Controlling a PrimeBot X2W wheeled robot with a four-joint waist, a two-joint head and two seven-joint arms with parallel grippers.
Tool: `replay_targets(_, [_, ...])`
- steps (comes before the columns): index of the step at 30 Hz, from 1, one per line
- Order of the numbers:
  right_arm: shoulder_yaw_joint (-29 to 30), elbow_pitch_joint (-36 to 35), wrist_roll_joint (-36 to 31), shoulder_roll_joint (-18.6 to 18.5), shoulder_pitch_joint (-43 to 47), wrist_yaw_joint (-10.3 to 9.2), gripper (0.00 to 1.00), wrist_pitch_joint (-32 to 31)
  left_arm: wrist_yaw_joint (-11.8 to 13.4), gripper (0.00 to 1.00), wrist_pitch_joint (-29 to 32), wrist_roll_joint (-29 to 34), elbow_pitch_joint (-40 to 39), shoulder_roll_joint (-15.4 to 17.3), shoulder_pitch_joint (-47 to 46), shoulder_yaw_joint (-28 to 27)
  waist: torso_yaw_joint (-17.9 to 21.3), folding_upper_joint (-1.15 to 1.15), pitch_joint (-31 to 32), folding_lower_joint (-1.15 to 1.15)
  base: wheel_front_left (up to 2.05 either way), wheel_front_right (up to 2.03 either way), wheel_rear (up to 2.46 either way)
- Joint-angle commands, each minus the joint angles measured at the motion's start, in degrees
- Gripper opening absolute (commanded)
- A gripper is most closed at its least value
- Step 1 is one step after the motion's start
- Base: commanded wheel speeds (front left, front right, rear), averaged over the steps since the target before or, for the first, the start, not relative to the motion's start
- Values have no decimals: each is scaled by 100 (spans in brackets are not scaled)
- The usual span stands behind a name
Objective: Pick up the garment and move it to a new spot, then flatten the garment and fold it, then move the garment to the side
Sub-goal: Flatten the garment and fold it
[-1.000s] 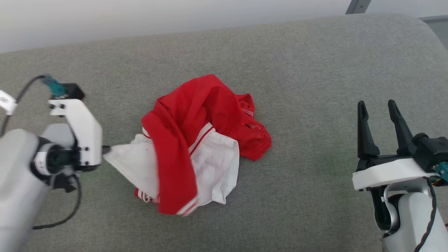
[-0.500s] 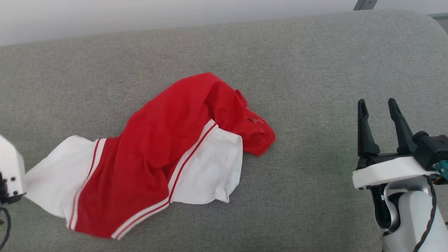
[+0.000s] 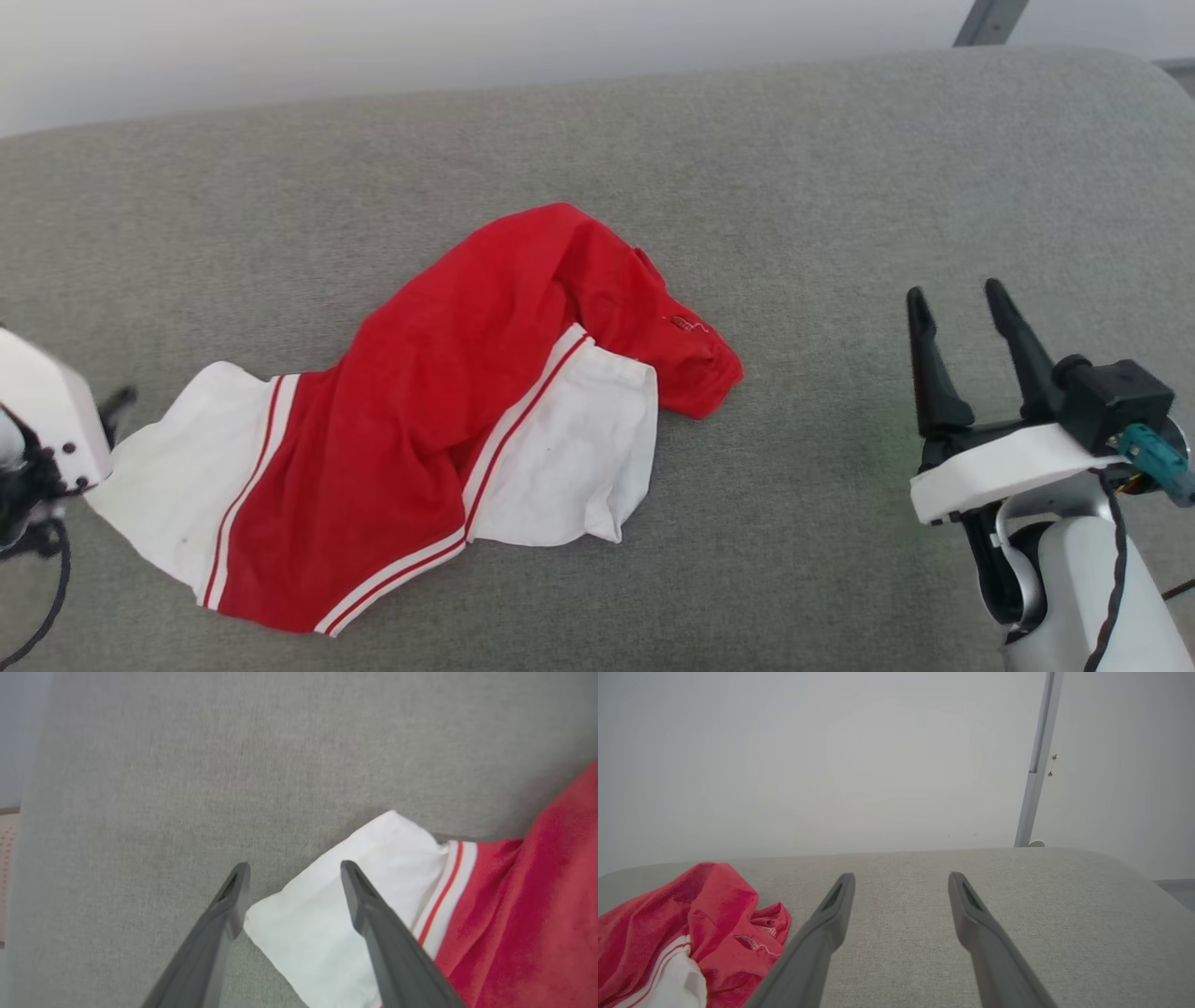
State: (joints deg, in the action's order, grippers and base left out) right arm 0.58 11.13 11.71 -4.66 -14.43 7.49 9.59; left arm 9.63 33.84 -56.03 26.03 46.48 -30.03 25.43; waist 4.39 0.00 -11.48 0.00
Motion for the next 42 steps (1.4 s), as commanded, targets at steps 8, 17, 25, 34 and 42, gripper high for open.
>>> replay_targets(8, [-701,-81,345,-234,208,0,100,-564,-14,100,-1743,286,-1128,-184,657,-336,-378,0,211,0,0,0,0])
replay_targets(17, [-1852,-180,990,-643,209,0,100,-1625,186,100,-3420,701,-1943,-515,1484,-507,-824,0,291,0,0,0,0])
replay_targets(25, [-2401,-101,1360,-958,6,0,100,-2717,246,100,-4330,926,-2134,-875,1863,-464,-1249,0,245,0,0,0,0])
replay_targets(34, [-2706,260,1279,-1160,-355,-1,100,-4017,110,100,-4867,1183,-2123,-1417,2112,-537,-1727,0,154,0,0,0,0])
replay_targets(42, [-3272,1094,1135,-1150,-818,0,100,-4717,-168,100,-4910,1606,-2155,-2000,2286,-1061,-1945,0,82,0,0,0,0])
